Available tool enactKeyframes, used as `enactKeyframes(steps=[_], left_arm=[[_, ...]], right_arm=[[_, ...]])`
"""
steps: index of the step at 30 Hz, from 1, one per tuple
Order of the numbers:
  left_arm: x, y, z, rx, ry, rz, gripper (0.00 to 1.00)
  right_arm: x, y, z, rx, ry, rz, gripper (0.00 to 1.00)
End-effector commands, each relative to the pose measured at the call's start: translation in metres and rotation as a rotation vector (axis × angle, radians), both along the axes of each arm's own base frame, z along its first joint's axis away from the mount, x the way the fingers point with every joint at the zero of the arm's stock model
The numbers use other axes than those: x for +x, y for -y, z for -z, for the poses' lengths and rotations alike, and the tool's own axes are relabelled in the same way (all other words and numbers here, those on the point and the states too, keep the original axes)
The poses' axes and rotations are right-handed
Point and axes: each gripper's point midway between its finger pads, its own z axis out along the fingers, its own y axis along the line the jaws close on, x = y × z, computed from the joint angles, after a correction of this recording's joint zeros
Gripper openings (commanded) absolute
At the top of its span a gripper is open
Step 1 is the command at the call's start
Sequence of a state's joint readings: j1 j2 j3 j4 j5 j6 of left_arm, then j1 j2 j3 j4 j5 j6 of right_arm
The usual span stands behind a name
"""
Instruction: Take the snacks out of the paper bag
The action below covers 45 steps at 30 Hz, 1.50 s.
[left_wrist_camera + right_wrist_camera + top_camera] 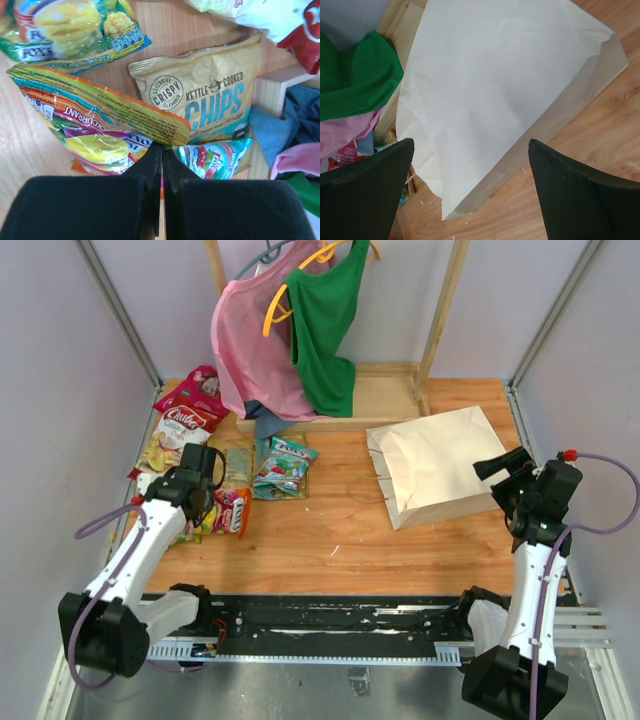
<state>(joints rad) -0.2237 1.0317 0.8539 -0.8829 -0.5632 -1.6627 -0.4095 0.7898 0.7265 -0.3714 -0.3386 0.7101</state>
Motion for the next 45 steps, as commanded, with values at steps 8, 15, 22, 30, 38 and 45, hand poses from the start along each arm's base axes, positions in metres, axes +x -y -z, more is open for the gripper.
enactKeyframes(steps=[8,15,22,30,38,45], left_arm=[[0.017,0.012,0.064,-0.131,-0.108,0.123,0.01],[0.020,0.020,0.073,-0.234,-0.043,0.185,0.61],[0.039,0.015,0.040,-0.171,0.021,0.249,1.00],[0.069,0.027,-0.036,-0.010,0.294,0.481,1.00],[0.055,0.183,-0.089,0.100,0.894,1.316,1.00],[0.059,0.295,-0.036,-0.006,0.772,1.720,1.00]], right_arm=[[0.002,-0.002,0.007,-0.020,-0.007,-0.017,0.99],[0.003,-0.001,0.008,-0.025,-0.011,-0.016,0.99],[0.003,-0.002,0.011,-0.023,-0.012,-0.027,0.99],[0.006,-0.005,0.014,-0.003,-0.007,-0.035,0.99],[0.006,-0.009,0.007,-0.018,0.016,-0.069,0.99],[0.006,-0.016,-0.019,-0.160,0.068,-0.143,0.99]])
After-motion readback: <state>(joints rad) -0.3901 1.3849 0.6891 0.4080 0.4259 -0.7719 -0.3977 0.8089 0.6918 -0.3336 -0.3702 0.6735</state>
